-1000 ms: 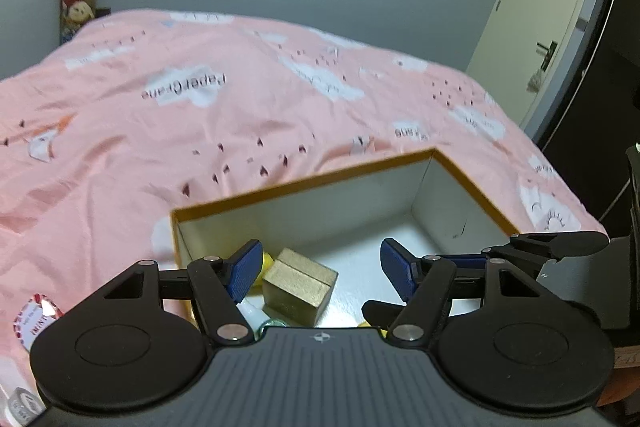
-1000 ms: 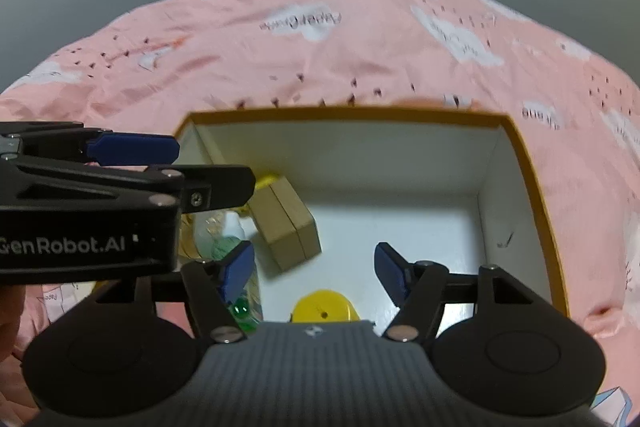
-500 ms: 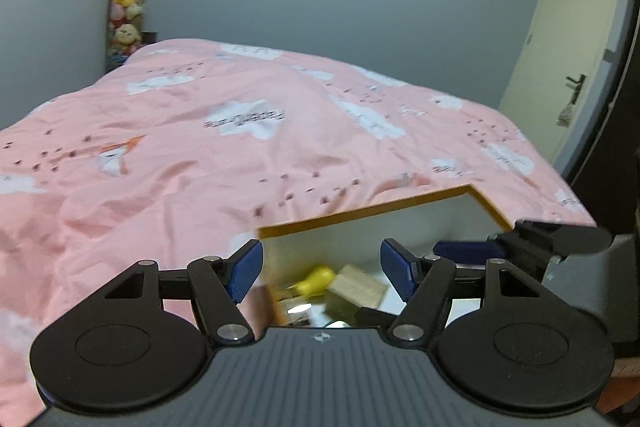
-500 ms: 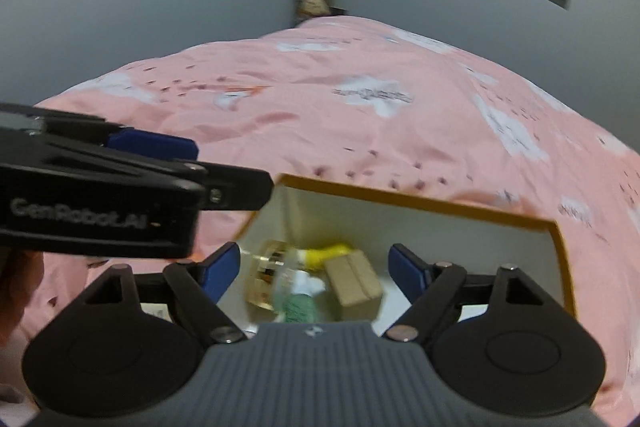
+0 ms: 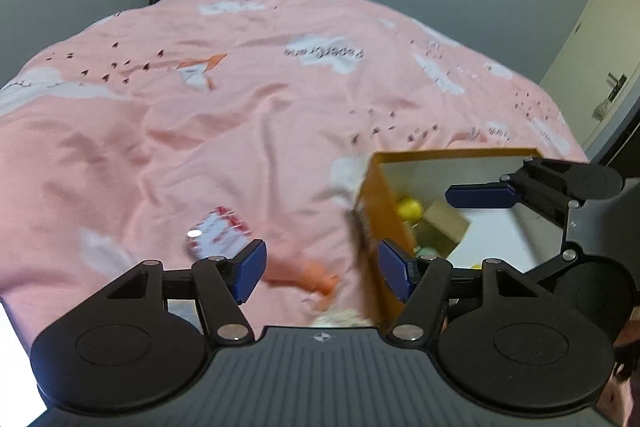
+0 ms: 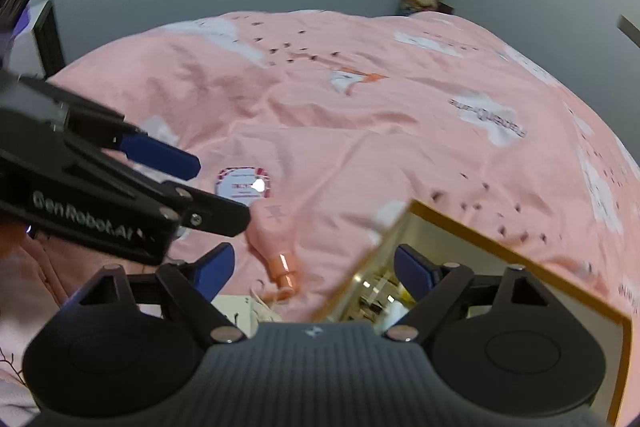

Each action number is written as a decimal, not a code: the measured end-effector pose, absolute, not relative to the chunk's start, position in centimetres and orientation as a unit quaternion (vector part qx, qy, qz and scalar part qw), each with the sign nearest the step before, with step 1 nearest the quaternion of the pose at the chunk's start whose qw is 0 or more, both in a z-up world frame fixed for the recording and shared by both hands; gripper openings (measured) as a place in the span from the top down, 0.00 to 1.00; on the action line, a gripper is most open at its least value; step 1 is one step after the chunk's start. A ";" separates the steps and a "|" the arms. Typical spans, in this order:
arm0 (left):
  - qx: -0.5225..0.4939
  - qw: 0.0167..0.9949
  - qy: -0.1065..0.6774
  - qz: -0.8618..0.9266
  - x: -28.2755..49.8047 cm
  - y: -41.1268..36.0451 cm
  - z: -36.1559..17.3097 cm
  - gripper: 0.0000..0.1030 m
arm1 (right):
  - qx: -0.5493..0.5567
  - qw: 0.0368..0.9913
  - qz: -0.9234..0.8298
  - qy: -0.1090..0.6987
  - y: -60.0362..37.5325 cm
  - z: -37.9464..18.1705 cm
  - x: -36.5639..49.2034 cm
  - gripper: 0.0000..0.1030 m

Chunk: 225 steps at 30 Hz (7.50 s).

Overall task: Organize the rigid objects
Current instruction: 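Move both tools back over the remaining items beside the box, then grasp the grey-lidded cream jar with the left gripper while the right gripper grasps the pink lotion bottle, then carry the cream jar and pink lotion bottle over the box with both grippers, then lower both held items into the box and open both grippers, then move the left gripper to the white calligraphy paper box and grasp it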

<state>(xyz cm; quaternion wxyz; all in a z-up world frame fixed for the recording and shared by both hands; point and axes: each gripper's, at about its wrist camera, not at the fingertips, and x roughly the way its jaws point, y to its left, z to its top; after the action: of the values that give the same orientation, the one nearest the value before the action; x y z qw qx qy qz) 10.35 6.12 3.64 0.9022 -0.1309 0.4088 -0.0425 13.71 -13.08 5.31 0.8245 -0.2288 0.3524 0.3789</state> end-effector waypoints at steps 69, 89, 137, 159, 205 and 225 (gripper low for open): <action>0.117 0.759 0.619 -0.165 15.6 9.8 -5.2 0.54 | -0.257 0.724 0.415 0.488 -3.5 -3.1 20.1 0.57; 0.068 0.835 0.522 -0.161 14.0 7.5 4.0 0.54 | -0.183 0.815 0.401 0.376 -11.8 8.0 16.8 0.57; 0.128 0.799 0.483 -0.334 24.0 -11.3 1.7 0.54 | -0.150 0.790 0.137 0.578 -29.6 -4.5 29.2 0.57; 0.271 0.737 0.478 -0.394 25.4 -20.4 -3.6 0.54 | -0.196 0.789 0.201 0.546 -31.7 -2.0 25.9 0.65; 0.111 0.844 0.451 -0.269 18.2 -7.7 5.2 0.36 | -0.174 0.818 0.269 0.477 -26.7 3.3 20.3 0.46; -0.074 0.871 0.478 -0.085 7.9 4.2 -0.5 0.37 | -0.124 0.798 0.426 0.408 -14.5 2.0 10.1 0.69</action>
<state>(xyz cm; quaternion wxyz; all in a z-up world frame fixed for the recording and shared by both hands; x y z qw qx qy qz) 7.87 4.23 -0.51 0.8708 -0.0744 0.4784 -0.0850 10.06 -14.54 1.98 0.7979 -0.1242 0.4081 0.4260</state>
